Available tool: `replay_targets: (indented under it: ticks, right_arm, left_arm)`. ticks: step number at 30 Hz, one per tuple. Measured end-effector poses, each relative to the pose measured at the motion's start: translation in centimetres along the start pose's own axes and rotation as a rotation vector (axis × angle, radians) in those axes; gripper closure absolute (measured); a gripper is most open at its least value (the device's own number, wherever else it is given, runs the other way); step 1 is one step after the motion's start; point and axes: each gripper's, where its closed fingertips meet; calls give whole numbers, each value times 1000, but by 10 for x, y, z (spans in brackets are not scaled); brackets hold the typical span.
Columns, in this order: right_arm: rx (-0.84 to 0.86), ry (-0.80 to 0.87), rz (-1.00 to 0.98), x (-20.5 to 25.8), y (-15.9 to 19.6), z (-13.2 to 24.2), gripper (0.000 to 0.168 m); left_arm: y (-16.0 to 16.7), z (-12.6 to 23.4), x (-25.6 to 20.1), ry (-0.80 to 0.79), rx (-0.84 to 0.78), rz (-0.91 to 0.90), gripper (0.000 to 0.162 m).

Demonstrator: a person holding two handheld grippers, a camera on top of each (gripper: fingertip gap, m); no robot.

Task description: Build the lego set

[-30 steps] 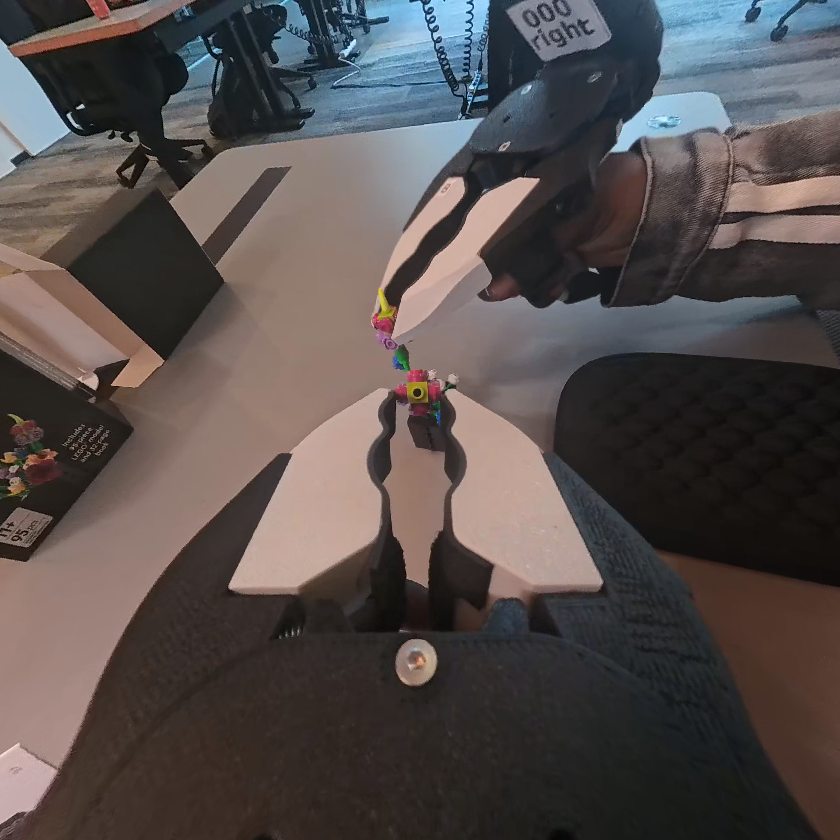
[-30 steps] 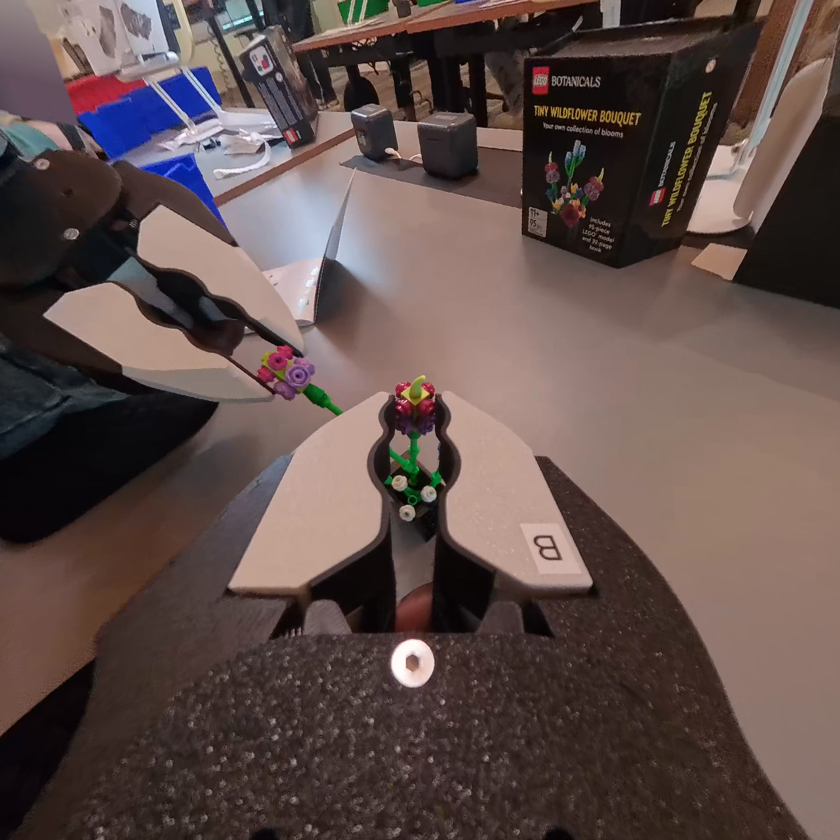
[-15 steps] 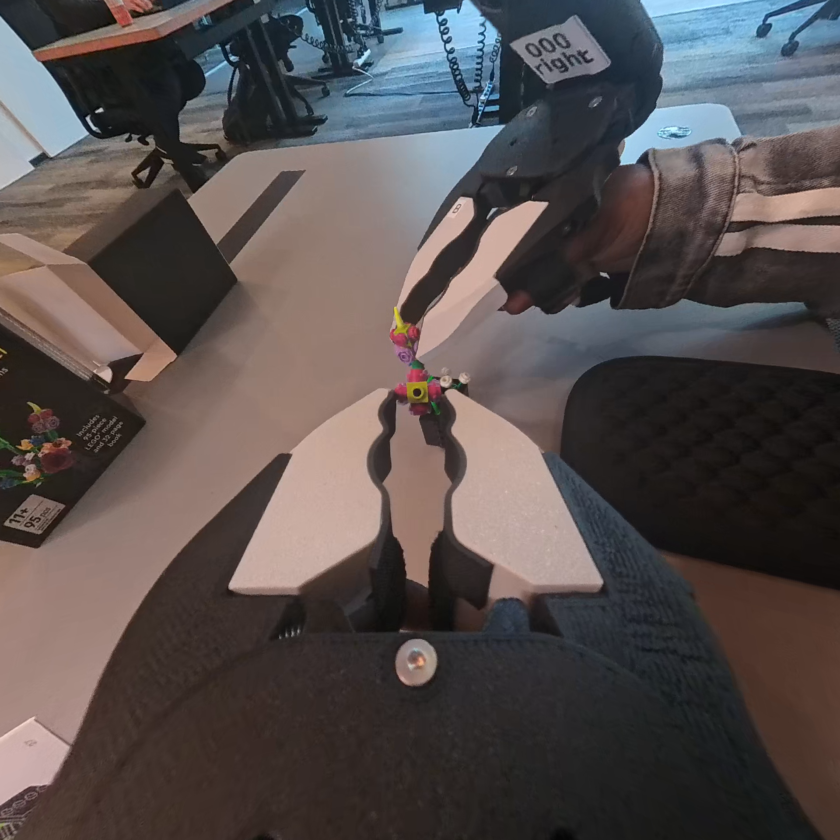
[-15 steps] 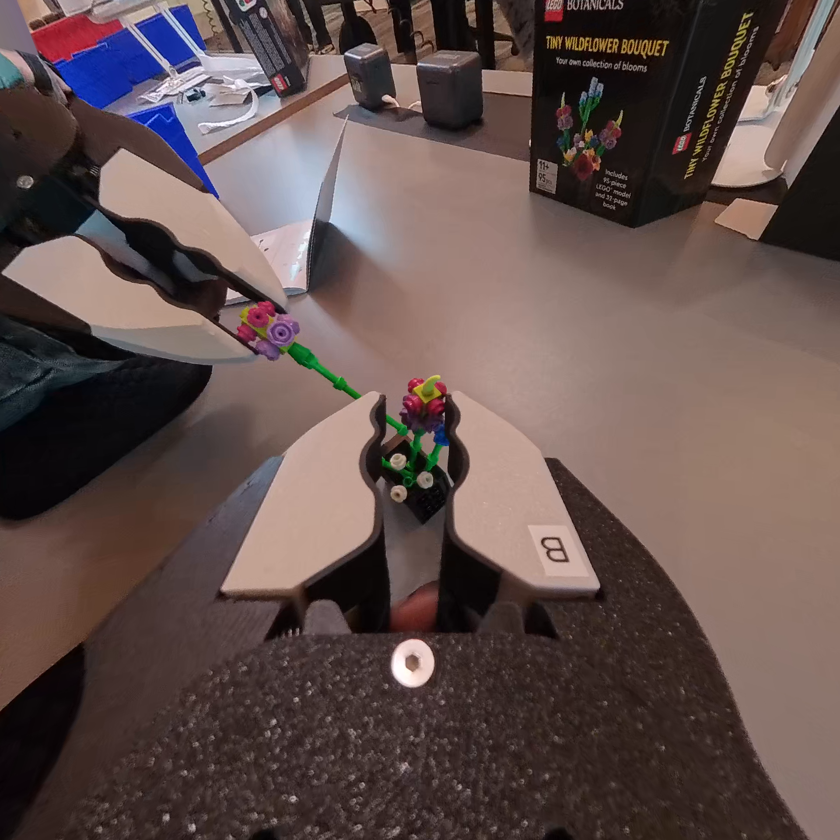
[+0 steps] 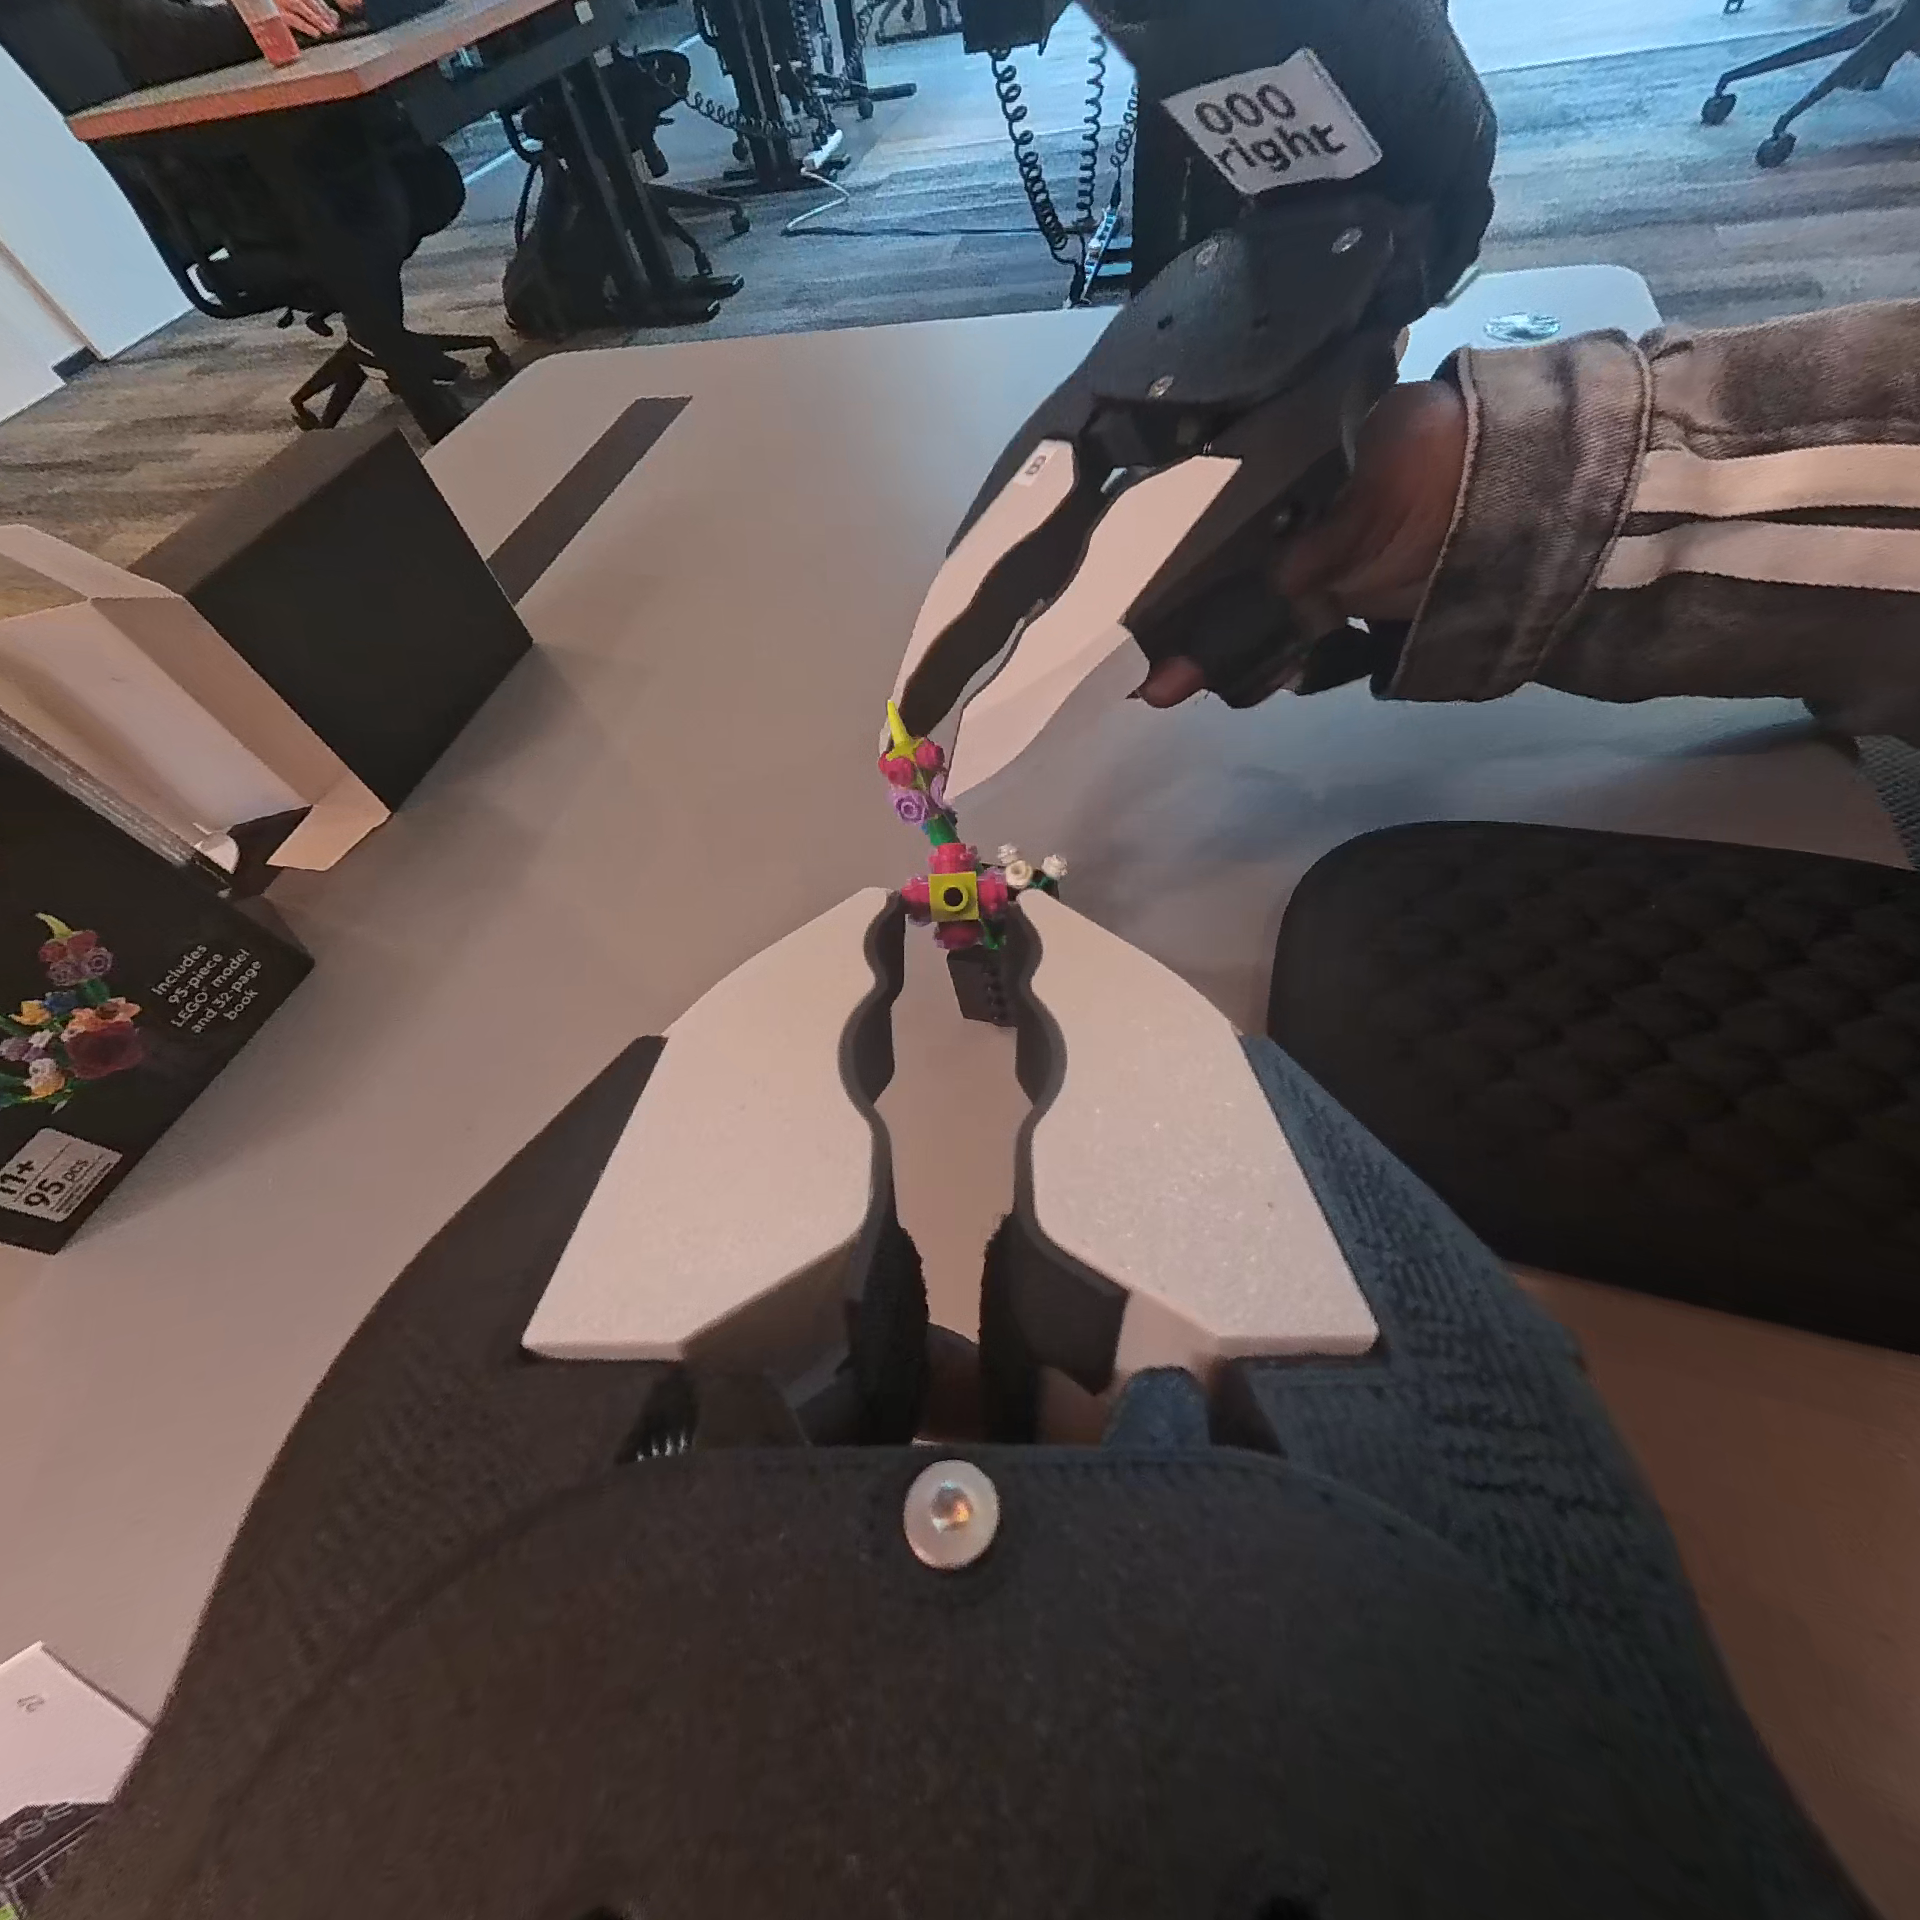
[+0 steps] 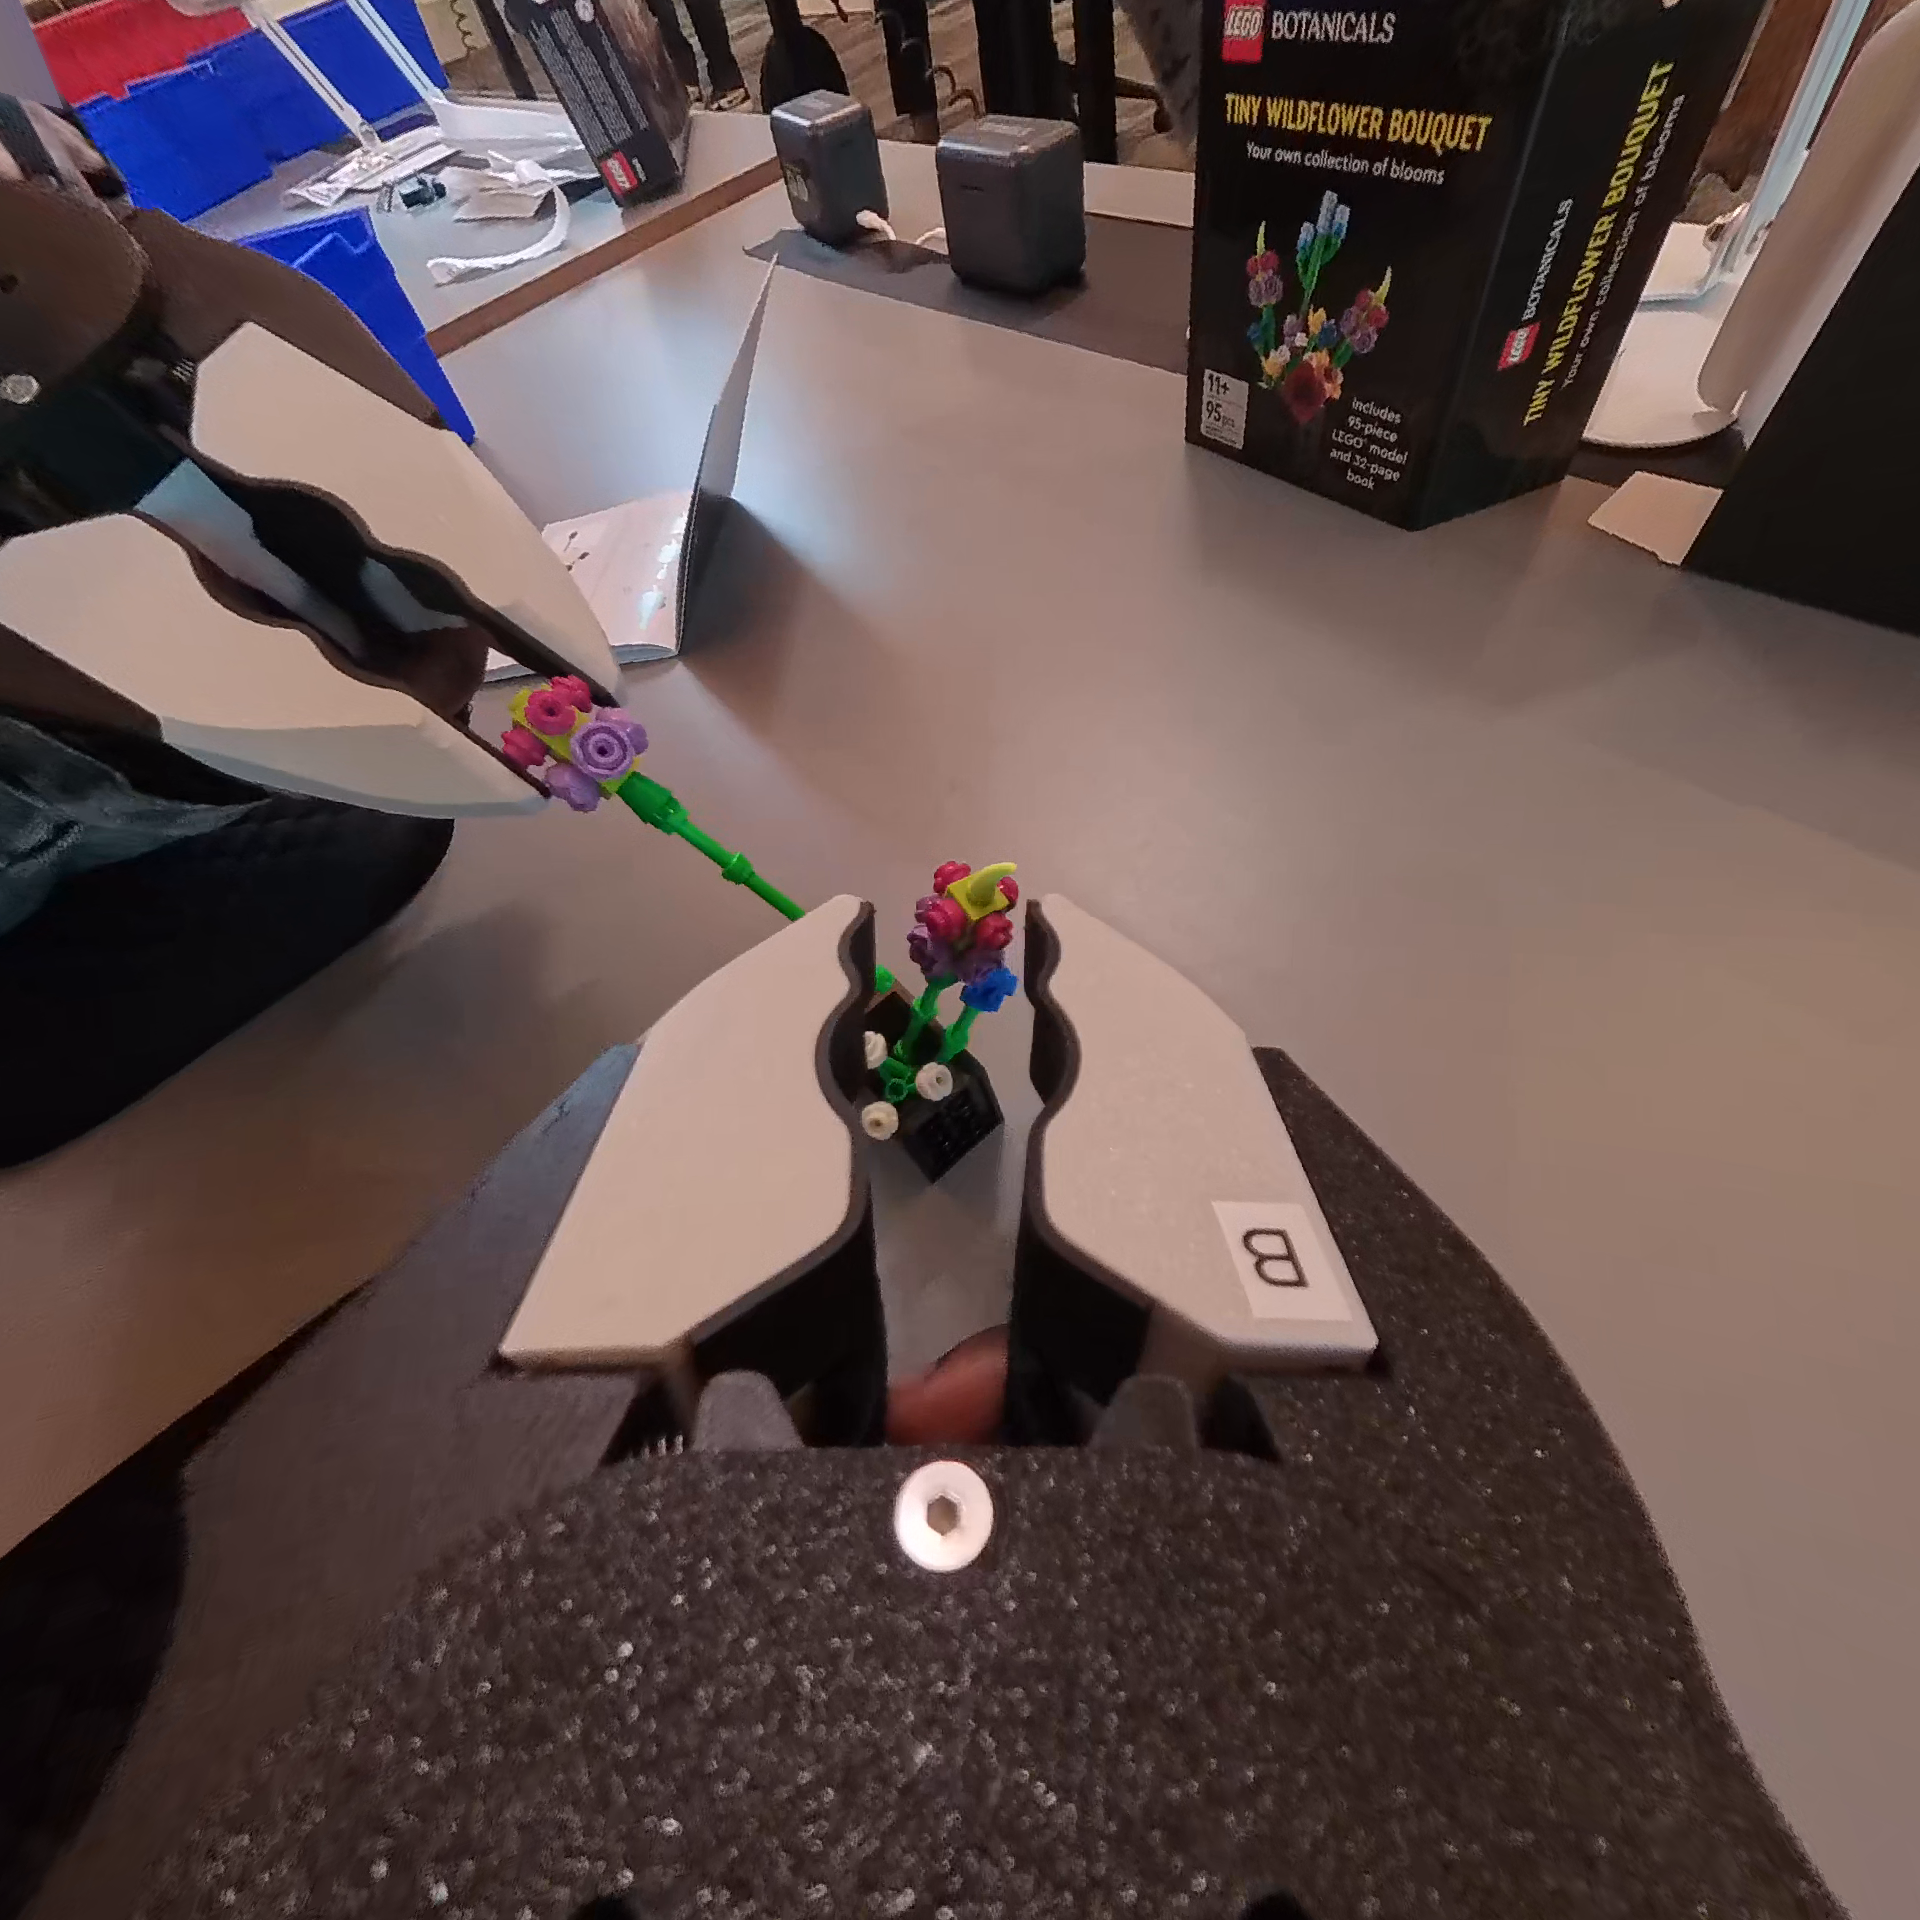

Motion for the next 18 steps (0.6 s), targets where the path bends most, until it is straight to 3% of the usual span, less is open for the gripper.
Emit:
replay_targets:
  ticks: [18]
  right_arm:
    - [-89,-108,-34,-7,-2,0,134]
  left_arm:
    - [1,0,-1,1,-1,0,145]
Point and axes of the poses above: each gripper's, where its closed fingertips meet, z back along the fingers, y out of its underside, x = y × z across the jaws, and after that the axes turned 10 degrees about z, right-handed
